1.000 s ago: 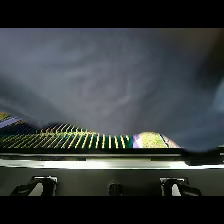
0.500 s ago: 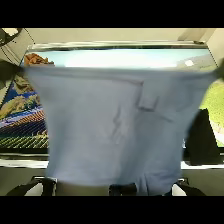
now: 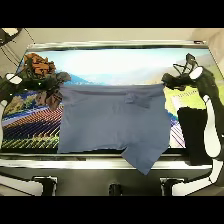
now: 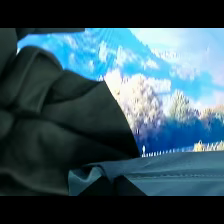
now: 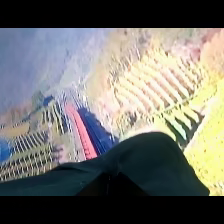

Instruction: Fold the shirts.

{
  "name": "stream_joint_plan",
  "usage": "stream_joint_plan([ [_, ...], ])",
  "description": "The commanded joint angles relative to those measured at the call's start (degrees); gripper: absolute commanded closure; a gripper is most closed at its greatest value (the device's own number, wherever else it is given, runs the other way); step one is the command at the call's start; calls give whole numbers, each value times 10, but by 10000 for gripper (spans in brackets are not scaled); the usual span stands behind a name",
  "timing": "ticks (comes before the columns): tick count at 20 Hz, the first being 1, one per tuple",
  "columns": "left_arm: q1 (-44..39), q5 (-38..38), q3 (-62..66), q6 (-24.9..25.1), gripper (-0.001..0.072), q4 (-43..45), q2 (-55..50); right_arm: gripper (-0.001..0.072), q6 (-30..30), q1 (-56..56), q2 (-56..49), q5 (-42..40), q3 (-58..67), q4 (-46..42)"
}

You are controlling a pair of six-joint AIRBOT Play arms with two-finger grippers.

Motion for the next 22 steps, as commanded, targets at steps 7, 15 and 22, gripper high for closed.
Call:
stream_joint_plan([
  [7,8,-204,63,3,678,56,-61,681,-50,-24,0,190,0,-7],
  [15,12,-412,18,-31,679,69,-64,681,-34,-23,-7,342,-5,-74],
  [22,3,-418,-28,-71,679,69,-66,680,-18,-23,-50,389,-5,-70],
])
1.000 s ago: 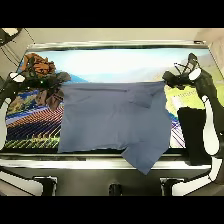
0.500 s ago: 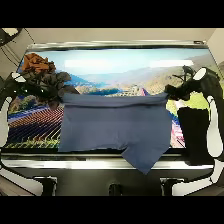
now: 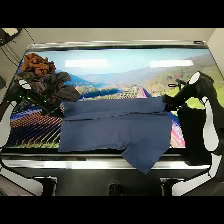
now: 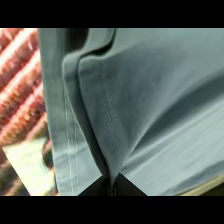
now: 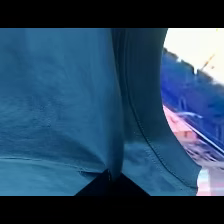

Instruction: Fold the shirts.

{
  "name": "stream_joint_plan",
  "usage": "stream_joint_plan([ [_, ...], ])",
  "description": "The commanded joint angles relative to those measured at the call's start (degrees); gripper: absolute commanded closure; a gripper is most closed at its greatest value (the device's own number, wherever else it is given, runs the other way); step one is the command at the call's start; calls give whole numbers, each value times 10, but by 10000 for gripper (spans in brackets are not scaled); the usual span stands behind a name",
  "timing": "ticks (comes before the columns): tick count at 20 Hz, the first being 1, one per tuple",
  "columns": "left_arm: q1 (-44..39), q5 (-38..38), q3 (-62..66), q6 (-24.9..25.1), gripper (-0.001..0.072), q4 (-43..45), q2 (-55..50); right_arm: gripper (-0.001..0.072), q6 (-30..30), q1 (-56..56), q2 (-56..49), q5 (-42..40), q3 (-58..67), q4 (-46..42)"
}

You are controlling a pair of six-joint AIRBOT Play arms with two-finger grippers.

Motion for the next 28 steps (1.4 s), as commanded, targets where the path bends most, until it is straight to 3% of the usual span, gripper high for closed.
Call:
stream_joint_plan([
  [1,-4,-14,-18,-20,679,1,0,680,9,1,-15,30,-1,1],
  [9,-4,-16,-19,-24,671,15,-1,676,13,0,-10,12,-23,2],
  [10,-4,-16,-19,-24,546,14,0,585,13,0,-8,11,-21,2],
  [11,-1,-16,-19,-24,405,14,2,433,10,-1,-2,14,-14,1],
  [12,3,-18,-16,-24,384,14,7,374,-5,-1,7,27,-4,-5],
  [15,29,-34,-10,-19,377,18,43,363,-13,-22,50,50,6,-11],
  [18,54,-49,-59,-19,377,63,101,357,4,-67,78,123,-14,-11],
  [23,53,88,-402,28,380,71,254,357,-19,-78,173,41,-202,8],
  [28,70,138,-499,58,380,68,287,357,-33,-79,199,35,-241,15],
])
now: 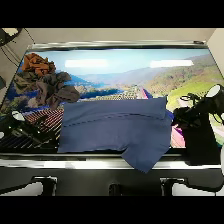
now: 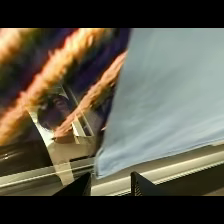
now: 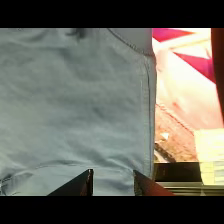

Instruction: Fold the shirts.

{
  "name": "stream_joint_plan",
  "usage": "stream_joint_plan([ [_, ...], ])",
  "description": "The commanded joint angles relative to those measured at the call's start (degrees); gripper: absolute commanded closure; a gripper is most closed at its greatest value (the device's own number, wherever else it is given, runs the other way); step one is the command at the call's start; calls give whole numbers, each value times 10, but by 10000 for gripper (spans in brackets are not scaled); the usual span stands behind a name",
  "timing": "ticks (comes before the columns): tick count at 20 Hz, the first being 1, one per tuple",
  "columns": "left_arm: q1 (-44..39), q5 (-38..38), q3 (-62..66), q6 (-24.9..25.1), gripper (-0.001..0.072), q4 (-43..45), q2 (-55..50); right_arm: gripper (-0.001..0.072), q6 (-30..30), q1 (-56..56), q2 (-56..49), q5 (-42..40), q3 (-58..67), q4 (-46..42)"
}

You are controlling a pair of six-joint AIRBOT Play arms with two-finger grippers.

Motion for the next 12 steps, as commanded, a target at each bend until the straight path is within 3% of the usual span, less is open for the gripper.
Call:
stream_joint_plan([
  [1,5,49,-64,23,380,-4,23,357,-9,-2,19,-8,-27,6],
  [7,0,87,-83,22,409,-39,23,357,-15,-2,34,-1,-28,0],
  [8,0,93,-90,22,562,-39,23,356,-15,-2,42,-2,-36,-1],
  [9,0,98,-92,20,641,-39,23,355,-19,-2,53,-2,-54,-3],
  [11,0,102,-91,21,676,-39,23,270,-23,-2,92,-11,-139,-9],
  [12,0,103,-91,21,677,-39,23,270,-25,-2,111,-20,-187,-8],
])
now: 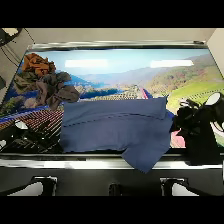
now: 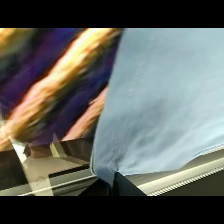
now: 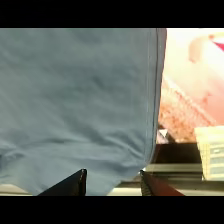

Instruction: Fold the shirts.

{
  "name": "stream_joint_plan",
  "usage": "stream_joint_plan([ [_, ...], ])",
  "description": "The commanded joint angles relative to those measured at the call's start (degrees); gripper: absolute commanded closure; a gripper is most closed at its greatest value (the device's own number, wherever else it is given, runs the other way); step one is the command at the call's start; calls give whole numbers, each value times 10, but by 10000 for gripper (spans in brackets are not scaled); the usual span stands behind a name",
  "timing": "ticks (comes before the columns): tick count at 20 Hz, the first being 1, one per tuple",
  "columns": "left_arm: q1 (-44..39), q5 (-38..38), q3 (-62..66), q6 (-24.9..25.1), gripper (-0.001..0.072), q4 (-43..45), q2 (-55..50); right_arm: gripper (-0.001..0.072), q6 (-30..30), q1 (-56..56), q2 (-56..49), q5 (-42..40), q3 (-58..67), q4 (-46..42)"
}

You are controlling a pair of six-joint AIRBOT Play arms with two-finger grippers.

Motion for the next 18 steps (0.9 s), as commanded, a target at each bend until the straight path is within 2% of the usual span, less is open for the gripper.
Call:
stream_joint_plan([
  [1,0,30,-5,2,677,6,-1,270,-12,0,61,-26,-137,14],
  [5,0,29,-5,3,677,6,1,273,-46,0,106,-88,-279,42],
  [8,0,28,-5,2,677,6,1,276,-76,0,106,-129,-309,102],
  [11,0,26,-5,2,677,6,1,288,-75,0,106,-157,-310,107],
  [14,0,27,-5,2,677,6,1,405,-50,0,106,-182,-310,108],
  [15,0,27,-5,2,677,6,1,512,-49,0,106,-181,-310,108],
  [16,0,29,-5,3,677,6,1,676,-49,0,106,-179,-310,107],
  [18,0,31,-3,28,679,6,2,681,-75,0,108,-175,-308,116],
])
